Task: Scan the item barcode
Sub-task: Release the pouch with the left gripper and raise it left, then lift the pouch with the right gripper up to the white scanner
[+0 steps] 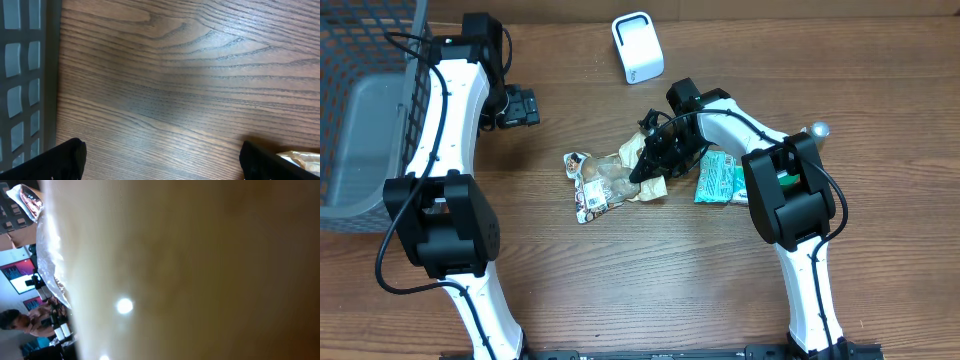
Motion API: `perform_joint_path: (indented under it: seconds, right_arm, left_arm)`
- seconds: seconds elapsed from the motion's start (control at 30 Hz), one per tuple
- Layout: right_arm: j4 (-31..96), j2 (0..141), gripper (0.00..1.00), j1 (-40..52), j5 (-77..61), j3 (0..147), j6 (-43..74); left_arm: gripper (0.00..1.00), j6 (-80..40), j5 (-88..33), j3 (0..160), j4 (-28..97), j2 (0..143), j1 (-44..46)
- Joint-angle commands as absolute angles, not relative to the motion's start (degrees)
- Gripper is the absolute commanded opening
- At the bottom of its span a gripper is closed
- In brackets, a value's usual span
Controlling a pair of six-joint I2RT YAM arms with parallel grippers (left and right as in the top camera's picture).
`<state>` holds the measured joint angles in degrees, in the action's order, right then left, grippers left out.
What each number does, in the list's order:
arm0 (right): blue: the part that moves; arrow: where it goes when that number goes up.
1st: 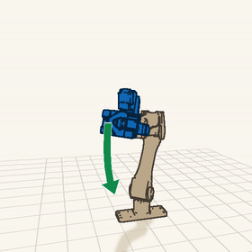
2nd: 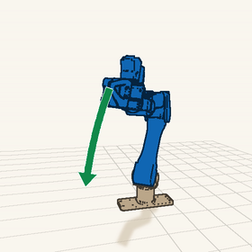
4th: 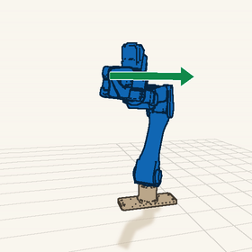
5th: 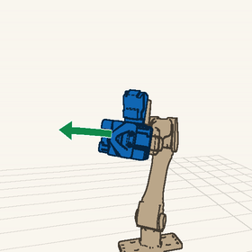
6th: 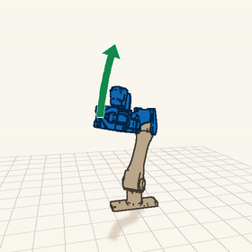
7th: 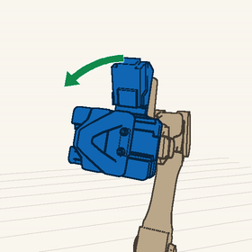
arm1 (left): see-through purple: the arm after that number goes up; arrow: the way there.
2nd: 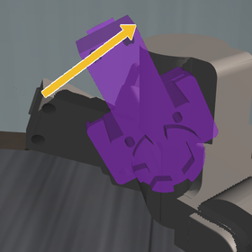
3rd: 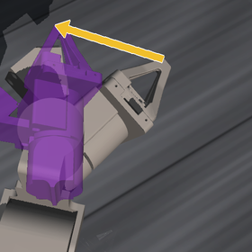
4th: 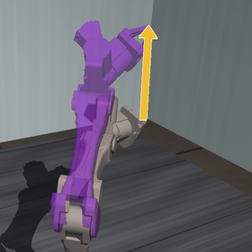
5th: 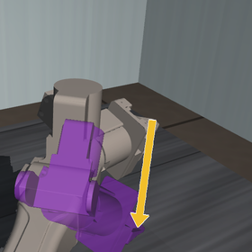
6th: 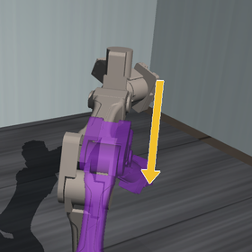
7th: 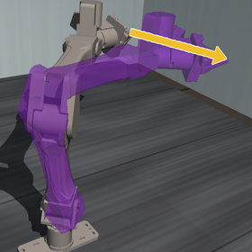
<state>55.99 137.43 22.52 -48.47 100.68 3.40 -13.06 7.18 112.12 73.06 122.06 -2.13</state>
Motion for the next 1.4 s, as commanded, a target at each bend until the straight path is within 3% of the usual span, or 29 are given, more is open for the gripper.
perform_joint_path:
  seconds: [0.0, 0.6, 1.03, 1.2, 1.37]
  right_arm:
    - [55.9, 137.3, 0.04, 22.3, -46.1, 100.4, 2.9]
    - [58.7, 136.9, 0.04, 22.3, -46.1, 104.2, 0.8]
    - [81.6, 132.9, 0.04, 23.1, -28.4, 135.6, -8.2]
    - [82.9, 132.9, 0.04, 23.1, -18.3, 145.2, -8.4]
    - [80.2, 132.9, 0.04, 23.4, -17.3, 147.2, -15.8]
  left_arm:
    - [1.00, -12.2, 7.9, 112.9, 73.0, 121.8, -2.2]
    - [1.00, -12.2, 7.9, 112.9, 73.0, 121.8, -2.2]
    - [0.99, -12.2, 7.9, 112.9, 73.0, 121.8, -2.2]
    - [1.00, -12.2, 7.9, 112.9, 73.0, 121.8, -2.2]
    - [1.00, -12.2, 7.9, 112.9, 73.0, 121.8, -2.2]
